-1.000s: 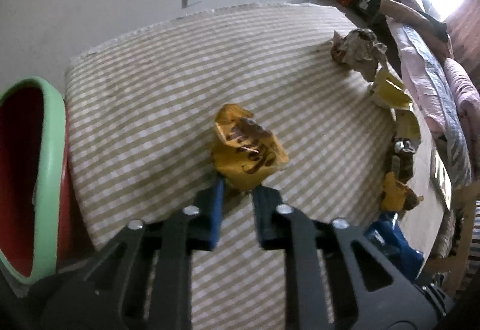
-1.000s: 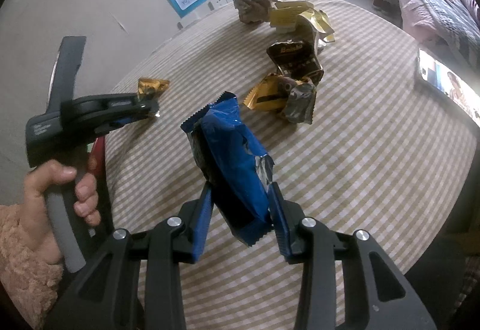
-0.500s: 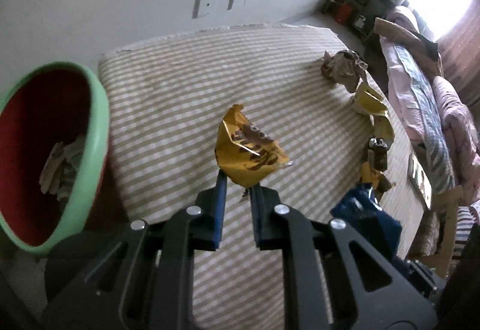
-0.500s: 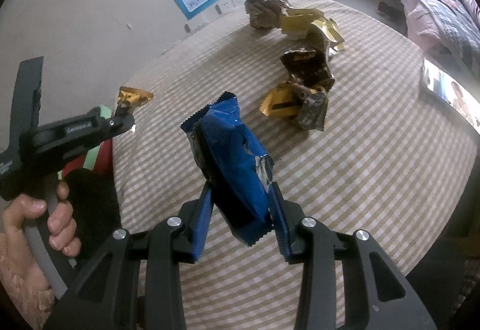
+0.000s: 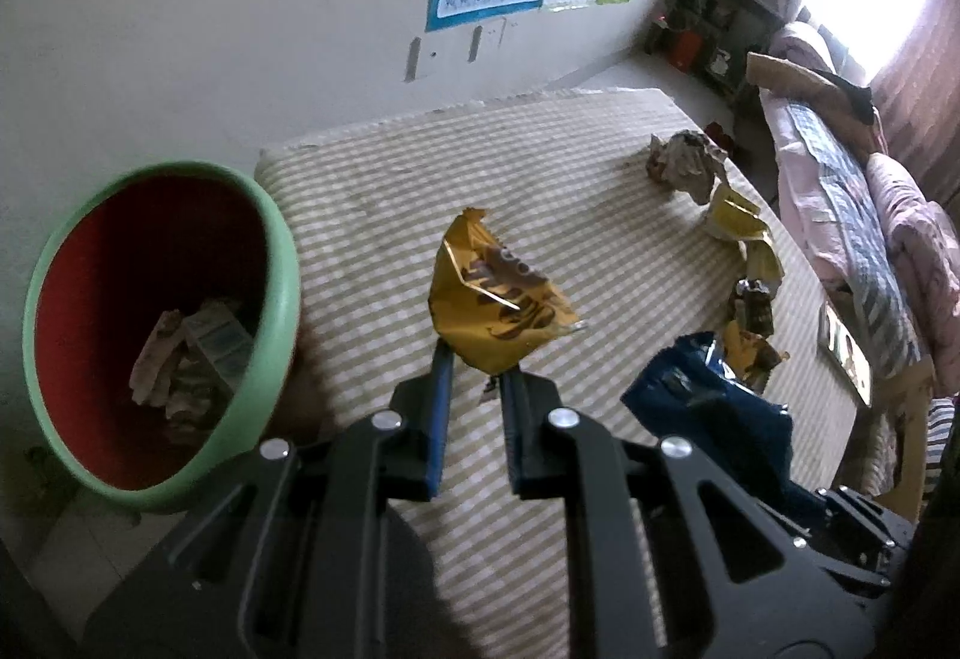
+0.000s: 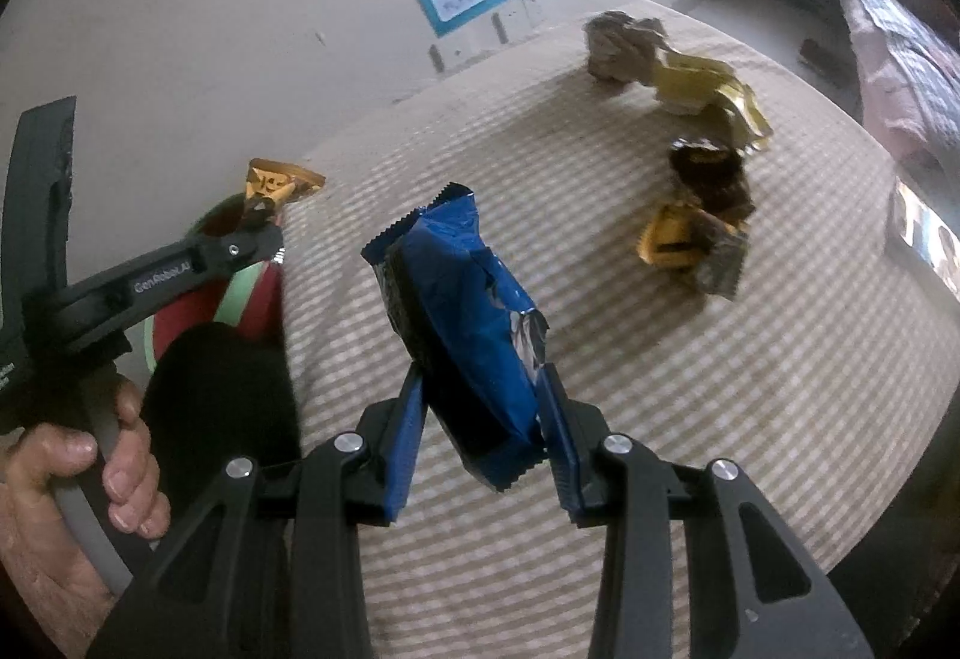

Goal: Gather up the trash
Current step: 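Carry the yellow wrapper and blue bag over the red bucket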

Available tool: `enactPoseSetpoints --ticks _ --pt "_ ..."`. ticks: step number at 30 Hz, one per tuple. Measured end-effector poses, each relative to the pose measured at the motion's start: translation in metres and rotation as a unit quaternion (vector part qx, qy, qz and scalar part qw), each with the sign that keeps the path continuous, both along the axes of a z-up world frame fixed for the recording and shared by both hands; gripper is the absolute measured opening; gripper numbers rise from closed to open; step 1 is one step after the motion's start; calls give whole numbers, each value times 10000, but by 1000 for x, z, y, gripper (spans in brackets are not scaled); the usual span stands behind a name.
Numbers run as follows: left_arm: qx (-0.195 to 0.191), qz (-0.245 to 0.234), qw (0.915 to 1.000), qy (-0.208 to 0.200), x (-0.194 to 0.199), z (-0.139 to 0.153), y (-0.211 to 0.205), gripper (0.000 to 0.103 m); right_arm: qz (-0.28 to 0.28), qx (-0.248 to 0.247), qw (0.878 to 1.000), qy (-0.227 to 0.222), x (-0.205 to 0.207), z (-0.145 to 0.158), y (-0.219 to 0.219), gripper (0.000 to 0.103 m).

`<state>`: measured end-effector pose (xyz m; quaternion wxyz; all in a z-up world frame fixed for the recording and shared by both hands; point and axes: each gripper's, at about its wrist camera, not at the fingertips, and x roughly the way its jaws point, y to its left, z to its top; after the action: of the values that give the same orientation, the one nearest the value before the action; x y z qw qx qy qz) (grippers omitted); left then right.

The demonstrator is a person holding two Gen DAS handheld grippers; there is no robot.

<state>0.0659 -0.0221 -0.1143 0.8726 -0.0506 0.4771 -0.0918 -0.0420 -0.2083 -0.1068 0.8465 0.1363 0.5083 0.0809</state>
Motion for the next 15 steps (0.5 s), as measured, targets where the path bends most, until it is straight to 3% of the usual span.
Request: enactPoseSetpoints --ticks 15 --pt "-273 442 9985 -195 -1 16 37 15 485 43 9986 -200 12 18 42 37"
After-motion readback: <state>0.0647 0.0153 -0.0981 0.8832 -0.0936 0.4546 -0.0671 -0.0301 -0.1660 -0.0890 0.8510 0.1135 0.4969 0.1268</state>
